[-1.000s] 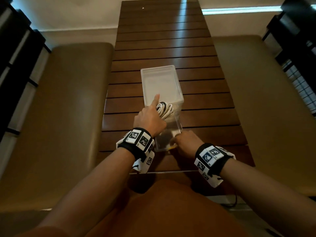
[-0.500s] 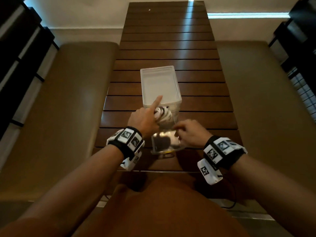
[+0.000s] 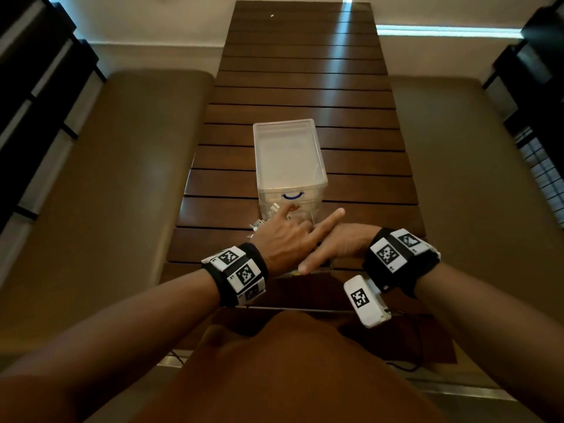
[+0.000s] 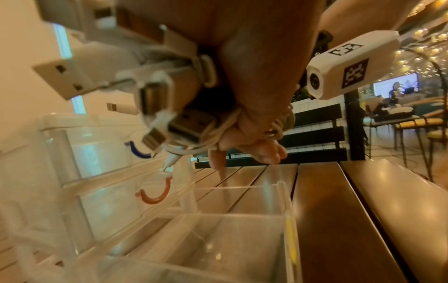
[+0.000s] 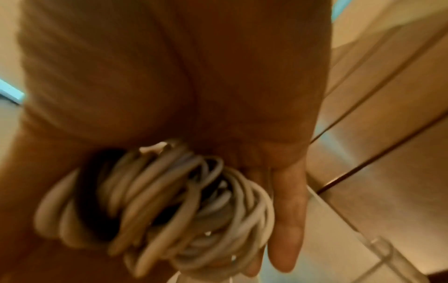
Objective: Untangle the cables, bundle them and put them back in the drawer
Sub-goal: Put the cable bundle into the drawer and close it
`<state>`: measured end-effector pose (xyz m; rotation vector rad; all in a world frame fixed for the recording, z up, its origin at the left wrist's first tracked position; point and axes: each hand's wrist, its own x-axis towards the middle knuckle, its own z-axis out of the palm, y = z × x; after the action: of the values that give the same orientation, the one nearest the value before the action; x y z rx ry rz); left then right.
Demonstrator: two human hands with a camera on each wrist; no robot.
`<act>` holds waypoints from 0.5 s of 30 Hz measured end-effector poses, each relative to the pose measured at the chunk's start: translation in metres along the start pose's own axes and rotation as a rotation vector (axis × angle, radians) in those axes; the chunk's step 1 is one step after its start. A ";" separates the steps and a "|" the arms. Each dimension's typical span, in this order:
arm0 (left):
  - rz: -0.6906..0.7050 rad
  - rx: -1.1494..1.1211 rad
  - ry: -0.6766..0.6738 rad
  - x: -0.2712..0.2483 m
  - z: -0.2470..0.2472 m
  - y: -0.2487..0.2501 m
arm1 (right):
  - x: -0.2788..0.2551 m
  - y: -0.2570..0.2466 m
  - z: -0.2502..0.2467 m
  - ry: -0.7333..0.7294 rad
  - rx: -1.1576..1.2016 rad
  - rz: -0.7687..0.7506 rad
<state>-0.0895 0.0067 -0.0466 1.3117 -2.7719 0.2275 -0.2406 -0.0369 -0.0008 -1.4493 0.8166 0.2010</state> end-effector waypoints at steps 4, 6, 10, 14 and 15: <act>0.045 0.035 0.064 -0.001 0.004 -0.002 | 0.005 0.000 0.009 0.106 -0.128 0.014; 0.032 0.004 0.048 -0.002 0.007 -0.003 | 0.009 0.003 0.015 0.195 -0.160 0.011; -0.028 -0.095 0.038 -0.003 0.018 0.000 | 0.008 0.008 0.024 0.301 -0.107 -0.009; -0.165 -0.176 0.147 -0.005 0.029 0.005 | 0.013 0.013 0.023 0.407 -0.140 -0.027; -0.225 -0.186 0.166 -0.005 0.028 0.000 | 0.015 0.015 0.021 0.418 -0.142 0.007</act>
<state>-0.0864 0.0056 -0.0750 1.4665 -2.4198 0.0609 -0.2312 -0.0205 -0.0238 -1.6497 1.1643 -0.0442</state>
